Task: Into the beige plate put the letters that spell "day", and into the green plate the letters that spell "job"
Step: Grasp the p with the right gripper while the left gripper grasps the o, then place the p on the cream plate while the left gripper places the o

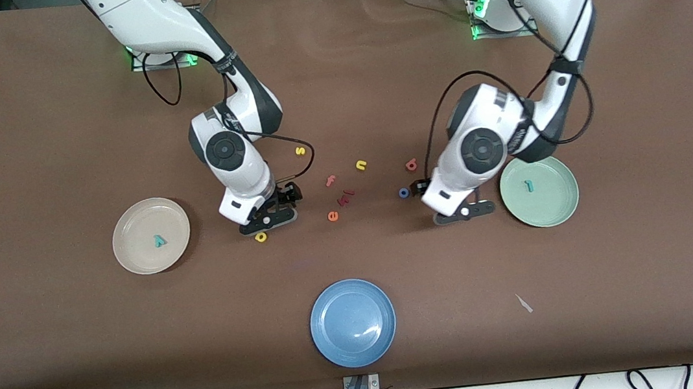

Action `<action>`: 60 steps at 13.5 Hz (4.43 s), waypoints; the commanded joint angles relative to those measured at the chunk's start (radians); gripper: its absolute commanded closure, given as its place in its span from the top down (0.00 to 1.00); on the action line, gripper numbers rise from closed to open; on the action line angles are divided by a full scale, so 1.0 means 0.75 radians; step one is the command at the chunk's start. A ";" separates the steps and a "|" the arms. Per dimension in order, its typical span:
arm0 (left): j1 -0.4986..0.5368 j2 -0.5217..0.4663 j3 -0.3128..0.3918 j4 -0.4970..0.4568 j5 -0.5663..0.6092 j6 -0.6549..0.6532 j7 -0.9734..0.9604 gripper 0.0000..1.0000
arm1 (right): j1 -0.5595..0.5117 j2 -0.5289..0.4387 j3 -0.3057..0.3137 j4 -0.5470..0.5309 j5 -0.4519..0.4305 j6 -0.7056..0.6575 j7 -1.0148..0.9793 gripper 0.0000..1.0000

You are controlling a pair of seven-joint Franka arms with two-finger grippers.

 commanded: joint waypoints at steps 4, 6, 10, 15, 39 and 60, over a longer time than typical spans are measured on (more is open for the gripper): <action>-0.081 0.166 0.010 0.107 0.017 0.117 -0.176 0.74 | 0.036 0.119 -0.009 0.127 -0.002 0.045 -0.217 1.00; -0.099 0.201 0.010 0.107 0.025 0.144 -0.222 0.74 | 0.036 0.137 -0.009 0.138 -0.002 0.043 -0.297 1.00; -0.101 0.219 0.010 0.075 0.017 0.148 -0.232 0.65 | 0.033 0.166 -0.009 0.150 0.000 0.039 -0.346 0.99; -0.095 0.224 0.010 0.054 0.013 0.144 -0.236 0.29 | 0.027 0.164 -0.009 0.170 0.011 -0.030 -0.340 0.79; 0.527 0.084 0.016 0.056 0.027 -0.347 0.801 0.00 | 0.025 0.158 -0.009 0.183 0.015 -0.094 -0.330 0.22; 0.508 -0.044 -0.364 -0.081 0.031 -0.234 0.016 1.00 | -0.365 0.008 -0.316 0.191 0.068 -0.527 -0.814 0.00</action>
